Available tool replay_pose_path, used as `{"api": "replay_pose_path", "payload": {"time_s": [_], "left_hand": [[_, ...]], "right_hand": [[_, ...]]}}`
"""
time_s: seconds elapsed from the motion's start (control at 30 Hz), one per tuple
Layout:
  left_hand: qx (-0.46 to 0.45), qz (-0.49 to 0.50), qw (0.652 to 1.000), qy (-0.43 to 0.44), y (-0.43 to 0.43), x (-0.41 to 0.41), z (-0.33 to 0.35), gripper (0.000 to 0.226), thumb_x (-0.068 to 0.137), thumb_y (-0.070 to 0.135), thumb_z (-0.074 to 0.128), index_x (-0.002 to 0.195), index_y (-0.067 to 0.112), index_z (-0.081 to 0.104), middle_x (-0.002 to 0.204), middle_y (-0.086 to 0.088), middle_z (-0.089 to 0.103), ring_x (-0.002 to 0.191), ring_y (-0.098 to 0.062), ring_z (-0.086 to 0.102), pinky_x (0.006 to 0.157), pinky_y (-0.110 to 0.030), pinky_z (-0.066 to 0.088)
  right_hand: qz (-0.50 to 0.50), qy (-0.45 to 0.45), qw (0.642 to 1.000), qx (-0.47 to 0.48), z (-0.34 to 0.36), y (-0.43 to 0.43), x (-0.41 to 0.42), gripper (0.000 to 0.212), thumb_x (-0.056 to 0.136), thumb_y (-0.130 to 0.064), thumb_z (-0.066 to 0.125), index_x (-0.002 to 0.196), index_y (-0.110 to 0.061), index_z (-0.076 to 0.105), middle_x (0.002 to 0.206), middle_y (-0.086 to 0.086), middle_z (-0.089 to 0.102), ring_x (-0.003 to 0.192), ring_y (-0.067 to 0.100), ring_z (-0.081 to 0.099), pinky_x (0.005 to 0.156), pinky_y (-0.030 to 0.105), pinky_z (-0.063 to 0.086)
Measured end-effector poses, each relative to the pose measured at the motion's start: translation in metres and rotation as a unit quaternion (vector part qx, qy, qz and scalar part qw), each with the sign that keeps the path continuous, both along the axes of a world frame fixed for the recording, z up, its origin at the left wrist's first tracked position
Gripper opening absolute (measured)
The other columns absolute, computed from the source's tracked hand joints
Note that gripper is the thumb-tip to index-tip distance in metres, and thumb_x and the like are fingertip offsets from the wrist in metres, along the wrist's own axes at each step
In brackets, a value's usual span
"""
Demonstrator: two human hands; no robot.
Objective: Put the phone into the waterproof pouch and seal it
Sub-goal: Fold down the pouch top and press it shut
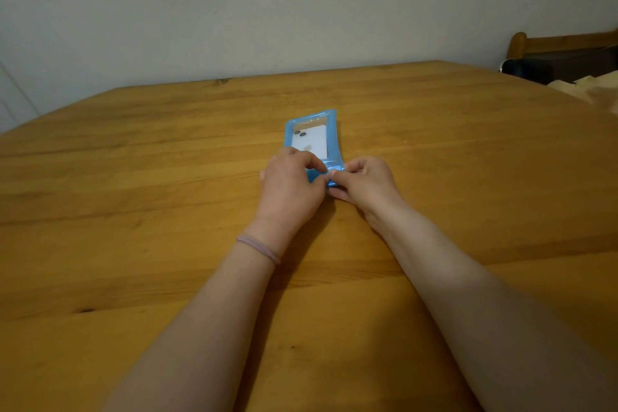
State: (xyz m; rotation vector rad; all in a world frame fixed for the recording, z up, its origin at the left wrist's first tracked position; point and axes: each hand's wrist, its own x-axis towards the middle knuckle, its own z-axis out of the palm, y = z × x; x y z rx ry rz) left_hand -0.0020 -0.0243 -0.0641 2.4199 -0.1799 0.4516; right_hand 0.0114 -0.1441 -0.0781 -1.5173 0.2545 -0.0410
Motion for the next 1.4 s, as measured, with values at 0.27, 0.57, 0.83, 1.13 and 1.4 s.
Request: {"api": "replay_pose_path", "payload": {"time_s": [0.27, 0.57, 0.83, 1.13, 1.4], "left_hand": [[0.125, -0.022, 0.990, -0.054, 0.001, -0.004, -0.002, 0.037, 0.072, 0.038, 0.075, 0.105, 0.025, 0.062, 0.107, 0.001, 0.055, 0.105, -0.020, 0.050, 0.090, -0.035, 0.034], [0.154, -0.049, 0.977, -0.136, 0.005, -0.004, 0.004, 0.027, 0.080, -0.002, 0.060, 0.102, 0.008, 0.072, 0.095, -0.013, 0.064, 0.089, -0.034, 0.056, 0.072, -0.046, 0.046], [0.153, -0.028, 0.976, -0.155, 0.005, -0.005, 0.007, 0.023, 0.083, 0.003, 0.059, 0.099, 0.011, 0.074, 0.084, -0.011, 0.065, 0.083, -0.032, 0.057, 0.059, -0.044, 0.047], [0.159, -0.030, 0.974, -0.157, 0.002, -0.002, 0.005, 0.022, 0.084, 0.008, 0.063, 0.105, 0.011, 0.071, 0.094, -0.010, 0.065, 0.090, -0.030, 0.057, 0.068, -0.046, 0.049], [0.137, -0.005, 0.976, -0.167, 0.013, 0.002, 0.009, 0.020, 0.071, -0.006, 0.067, 0.087, 0.004, 0.072, 0.083, -0.015, 0.063, 0.075, -0.033, 0.058, 0.058, -0.040, 0.045]], "right_hand": [[-0.022, 0.024, 0.999, 0.044, 0.004, -0.005, 0.000, 0.015, 0.082, -0.004, 0.070, 0.093, 0.001, 0.061, 0.089, 0.017, 0.068, 0.059, 0.016, 0.071, 0.060, 0.026, 0.060], [-0.022, 0.026, 0.990, 0.137, 0.008, -0.008, -0.004, 0.008, 0.084, -0.011, 0.068, 0.085, -0.005, 0.062, 0.079, 0.012, 0.071, 0.056, 0.014, 0.070, 0.054, 0.022, 0.055], [0.057, 0.106, 0.990, 0.072, 0.015, -0.005, -0.012, 0.028, 0.086, -0.031, 0.065, 0.071, -0.007, 0.062, 0.045, 0.000, 0.060, 0.038, 0.009, 0.052, 0.036, 0.018, 0.040], [0.003, 0.103, 0.984, 0.144, 0.015, -0.007, -0.007, 0.023, 0.086, -0.021, 0.065, 0.068, -0.007, 0.060, 0.040, -0.001, 0.055, 0.030, 0.005, 0.044, 0.028, 0.014, 0.030], [-0.015, 0.100, 0.983, 0.151, 0.013, -0.009, -0.004, 0.022, 0.085, -0.022, 0.065, 0.069, -0.008, 0.060, 0.044, -0.001, 0.055, 0.032, 0.005, 0.044, 0.029, 0.014, 0.031]]}}
